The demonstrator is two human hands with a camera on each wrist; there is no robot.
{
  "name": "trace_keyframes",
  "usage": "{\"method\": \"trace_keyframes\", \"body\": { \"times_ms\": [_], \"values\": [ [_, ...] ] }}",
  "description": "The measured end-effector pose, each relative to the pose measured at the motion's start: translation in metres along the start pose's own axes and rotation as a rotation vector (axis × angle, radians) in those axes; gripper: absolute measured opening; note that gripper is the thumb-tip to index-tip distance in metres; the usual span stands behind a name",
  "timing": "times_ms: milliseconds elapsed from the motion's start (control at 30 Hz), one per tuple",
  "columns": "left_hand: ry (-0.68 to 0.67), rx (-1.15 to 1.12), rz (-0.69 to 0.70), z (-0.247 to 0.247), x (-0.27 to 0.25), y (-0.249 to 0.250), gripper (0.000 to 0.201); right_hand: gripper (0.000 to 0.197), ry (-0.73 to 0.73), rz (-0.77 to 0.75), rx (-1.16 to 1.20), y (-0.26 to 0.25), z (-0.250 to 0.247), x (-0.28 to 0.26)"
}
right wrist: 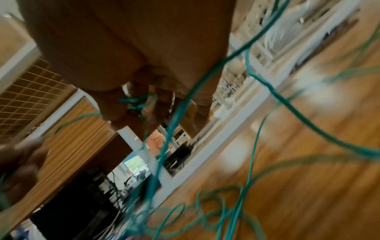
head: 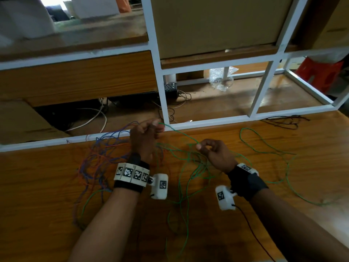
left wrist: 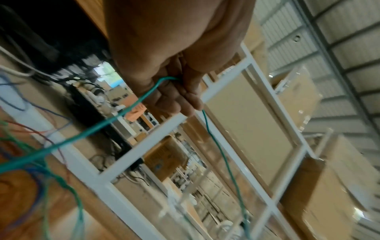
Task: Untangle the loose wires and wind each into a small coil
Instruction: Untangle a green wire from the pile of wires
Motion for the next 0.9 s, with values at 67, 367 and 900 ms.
{"method": "trace_keyframes", "body": {
  "times_ms": [67,367,900],
  "values": [
    [0.08,0.037,-0.045,-0.023,0.009,-0.009,0.02,0.023,-0.005,-0.034,-0.09,-0.003,-0.024,-0.004],
    [-0.067,0.817,0.309,0.019,-0.025,-0.005,0.044,0.023,-0.111,-0.19,-0.179,-0.035,-0.062,-0.029],
    [-0.623,0.59,0.371,0.114,-0.067,-0.002,0.016,0.053,-0.022,0.067,0.182,-0.003,-0.08,-0.037]
  ]
}}
Point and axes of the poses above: each hand's wrist, its own x-axis towards the middle knuckle, its own z-axis out of the palm, y = z × x, the point moved 6 cm from there along x, towards the middle knuckle, and after that the axes turned 1 degree about z, right-handed, at the moved point
